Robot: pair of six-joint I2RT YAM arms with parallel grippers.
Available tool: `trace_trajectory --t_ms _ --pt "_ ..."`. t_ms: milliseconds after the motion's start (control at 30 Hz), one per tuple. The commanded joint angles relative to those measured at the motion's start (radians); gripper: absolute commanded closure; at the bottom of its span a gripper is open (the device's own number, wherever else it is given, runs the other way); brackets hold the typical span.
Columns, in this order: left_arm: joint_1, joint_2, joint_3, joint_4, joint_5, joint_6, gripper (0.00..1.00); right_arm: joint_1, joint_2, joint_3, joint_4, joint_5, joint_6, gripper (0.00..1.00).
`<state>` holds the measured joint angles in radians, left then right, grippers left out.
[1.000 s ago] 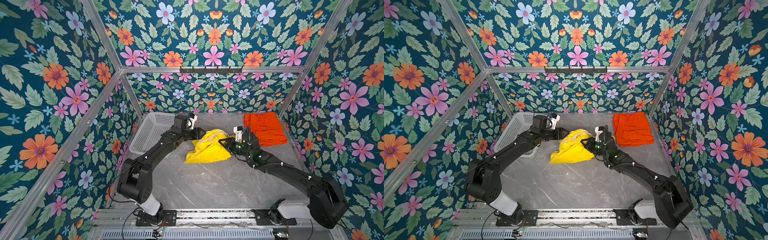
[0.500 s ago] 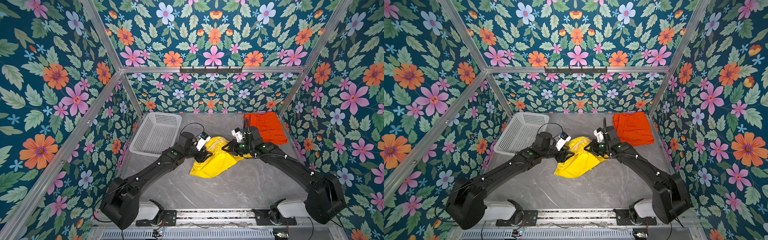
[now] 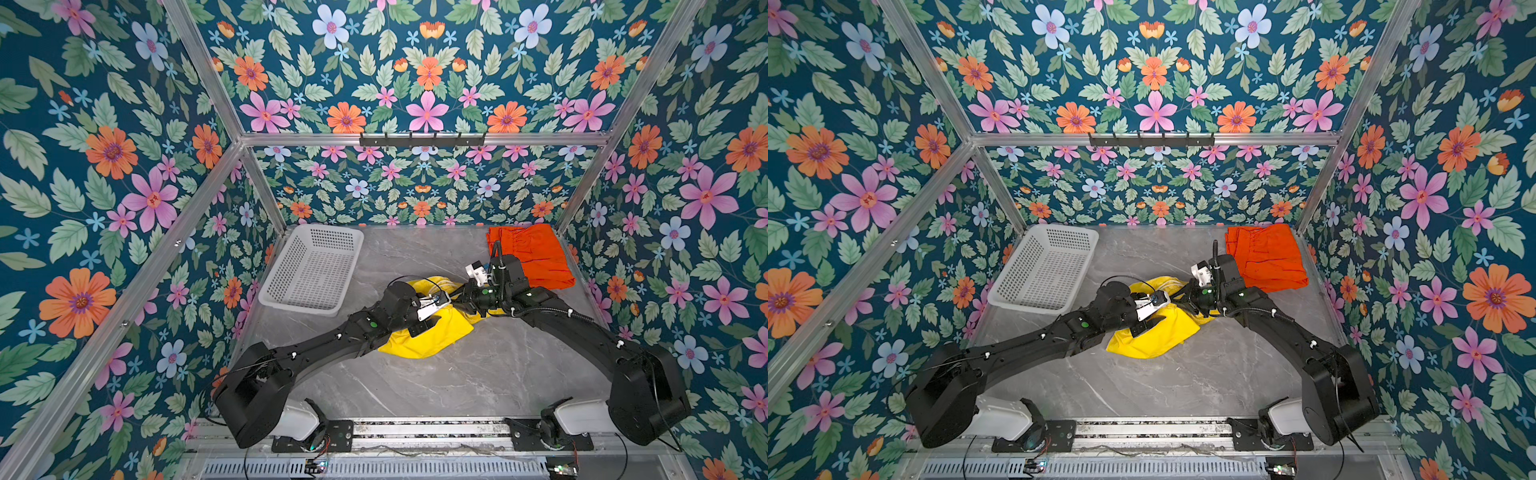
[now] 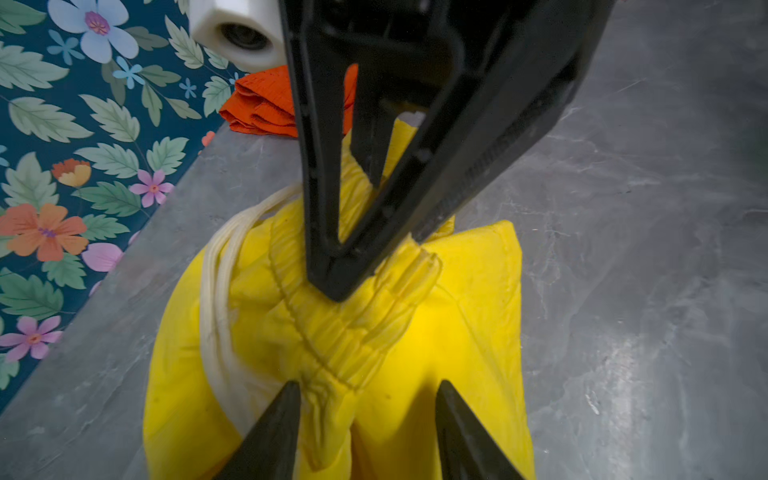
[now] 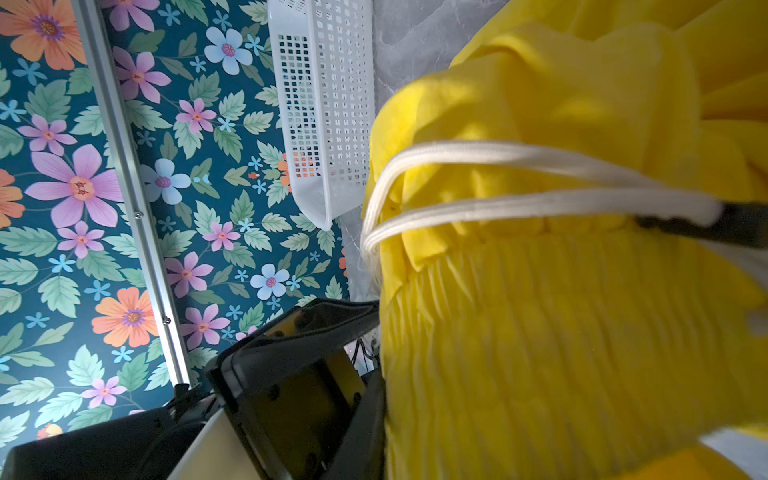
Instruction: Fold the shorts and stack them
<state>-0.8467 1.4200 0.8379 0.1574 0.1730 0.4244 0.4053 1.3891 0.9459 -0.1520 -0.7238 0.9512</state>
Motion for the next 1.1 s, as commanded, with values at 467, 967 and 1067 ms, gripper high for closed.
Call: trace_trajectory --t_ms 467,967,1067 --pt "-0.003 0.065 0.026 0.143 -0.012 -0.021 0.93 -0.019 -0.034 -0.033 0.066 -0.067 0.064 0.78" --pt "-0.003 0.083 0.104 0.011 0.064 -0.127 1.0 -0.056 -0.377 -0.239 0.006 0.058 0.223 0.41" --pt "-0.003 0.084 0.104 -0.003 0.069 -0.131 1.0 -0.033 -0.392 -0.264 0.108 0.092 0.321 0.38"
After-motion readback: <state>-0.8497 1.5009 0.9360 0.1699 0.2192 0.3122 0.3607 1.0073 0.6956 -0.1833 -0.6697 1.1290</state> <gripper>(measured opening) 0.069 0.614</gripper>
